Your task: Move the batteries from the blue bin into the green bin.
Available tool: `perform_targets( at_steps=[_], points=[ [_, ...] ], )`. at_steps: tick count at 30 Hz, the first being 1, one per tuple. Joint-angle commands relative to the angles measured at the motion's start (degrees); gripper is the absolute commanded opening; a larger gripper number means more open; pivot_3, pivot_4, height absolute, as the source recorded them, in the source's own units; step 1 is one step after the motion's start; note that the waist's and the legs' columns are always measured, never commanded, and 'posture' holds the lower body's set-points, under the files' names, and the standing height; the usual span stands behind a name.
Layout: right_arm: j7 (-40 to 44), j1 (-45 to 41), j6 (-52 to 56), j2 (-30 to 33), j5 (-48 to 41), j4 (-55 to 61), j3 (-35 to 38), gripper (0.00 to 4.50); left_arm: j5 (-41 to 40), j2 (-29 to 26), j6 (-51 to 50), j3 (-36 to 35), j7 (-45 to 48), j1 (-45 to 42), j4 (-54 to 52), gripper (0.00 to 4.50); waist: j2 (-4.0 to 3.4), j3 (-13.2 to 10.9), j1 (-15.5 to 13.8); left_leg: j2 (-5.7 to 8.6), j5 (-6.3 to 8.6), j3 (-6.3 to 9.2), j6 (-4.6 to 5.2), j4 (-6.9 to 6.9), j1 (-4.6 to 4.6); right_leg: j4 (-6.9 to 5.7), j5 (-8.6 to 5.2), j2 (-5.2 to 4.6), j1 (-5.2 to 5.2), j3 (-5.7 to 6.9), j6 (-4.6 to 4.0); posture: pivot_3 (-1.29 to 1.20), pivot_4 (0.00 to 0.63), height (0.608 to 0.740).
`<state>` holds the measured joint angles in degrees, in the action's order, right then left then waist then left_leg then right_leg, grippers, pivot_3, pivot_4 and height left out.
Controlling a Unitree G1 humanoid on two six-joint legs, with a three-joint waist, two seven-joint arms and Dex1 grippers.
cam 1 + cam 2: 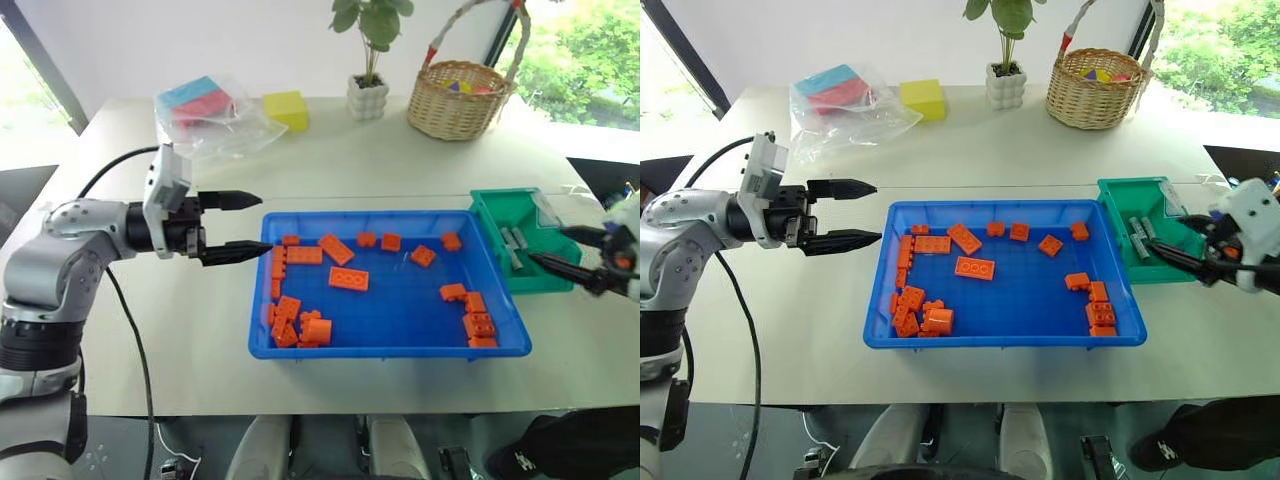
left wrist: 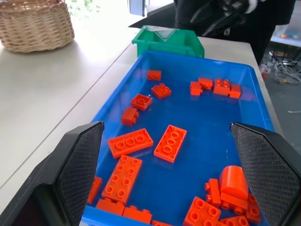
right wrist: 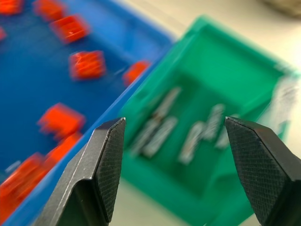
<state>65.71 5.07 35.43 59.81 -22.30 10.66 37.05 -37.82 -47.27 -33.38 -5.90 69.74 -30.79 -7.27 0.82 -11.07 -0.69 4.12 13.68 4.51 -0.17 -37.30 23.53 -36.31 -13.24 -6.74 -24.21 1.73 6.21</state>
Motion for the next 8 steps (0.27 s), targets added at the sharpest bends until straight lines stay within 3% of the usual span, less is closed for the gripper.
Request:
perform_targets(
  at_steps=[1,8],
  points=[
    [5.60,5.58,-0.33,1.14,-2.20,1.93,7.31,3.40,-0.85,-1.69,-0.24,-2.70,0.28,0.69,-0.73,4.50,-0.02,0.01,0.01,0.00,0.00,0.00,0.00,0.01,-0.02,0.01,-0.01,0.00,0.01,-0.01,-0.01,0.00,0.150,0.702],
    [6.86,10.48,0.29,-0.42,-4.36,2.99,12.25,3.40,-0.57,-2.76,0.34,-2.84,0.89,1.48,-0.10,4.50,-0.02,0.01,-0.05,-0.04,0.01,-0.01,0.00,-0.03,-0.03,0.04,-0.08,-0.04,0.02,-0.06,-0.14,0.00,0.150,0.702]
  ],
)
